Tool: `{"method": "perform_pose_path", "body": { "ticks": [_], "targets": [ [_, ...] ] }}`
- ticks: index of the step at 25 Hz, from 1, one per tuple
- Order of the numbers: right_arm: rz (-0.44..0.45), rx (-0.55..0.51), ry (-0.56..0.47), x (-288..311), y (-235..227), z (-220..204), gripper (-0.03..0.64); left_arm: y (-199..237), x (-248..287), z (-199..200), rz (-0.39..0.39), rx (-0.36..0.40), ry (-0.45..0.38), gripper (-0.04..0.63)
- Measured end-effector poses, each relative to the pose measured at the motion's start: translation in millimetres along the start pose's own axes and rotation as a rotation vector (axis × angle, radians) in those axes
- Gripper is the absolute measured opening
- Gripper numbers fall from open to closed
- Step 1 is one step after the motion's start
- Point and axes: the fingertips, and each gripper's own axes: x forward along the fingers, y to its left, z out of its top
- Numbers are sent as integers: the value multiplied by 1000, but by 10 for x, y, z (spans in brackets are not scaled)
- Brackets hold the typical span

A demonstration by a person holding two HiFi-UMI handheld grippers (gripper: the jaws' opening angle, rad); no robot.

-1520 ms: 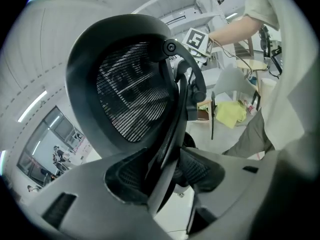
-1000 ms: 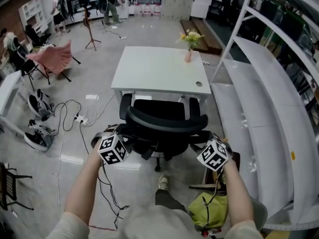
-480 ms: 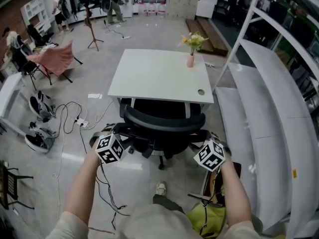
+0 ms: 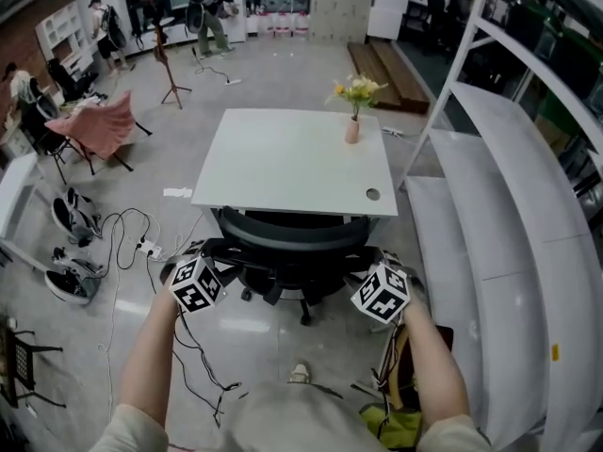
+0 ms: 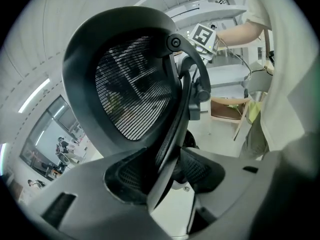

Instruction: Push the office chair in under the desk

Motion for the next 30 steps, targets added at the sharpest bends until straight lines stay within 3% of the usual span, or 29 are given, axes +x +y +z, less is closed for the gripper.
{"method": "perform_pose_path", "body": {
  "ticks": [30],
  "targets": [
    [-49, 38, 29, 538, -737, 242, 224, 928, 511, -80, 14, 49, -30, 219]
  ]
}}
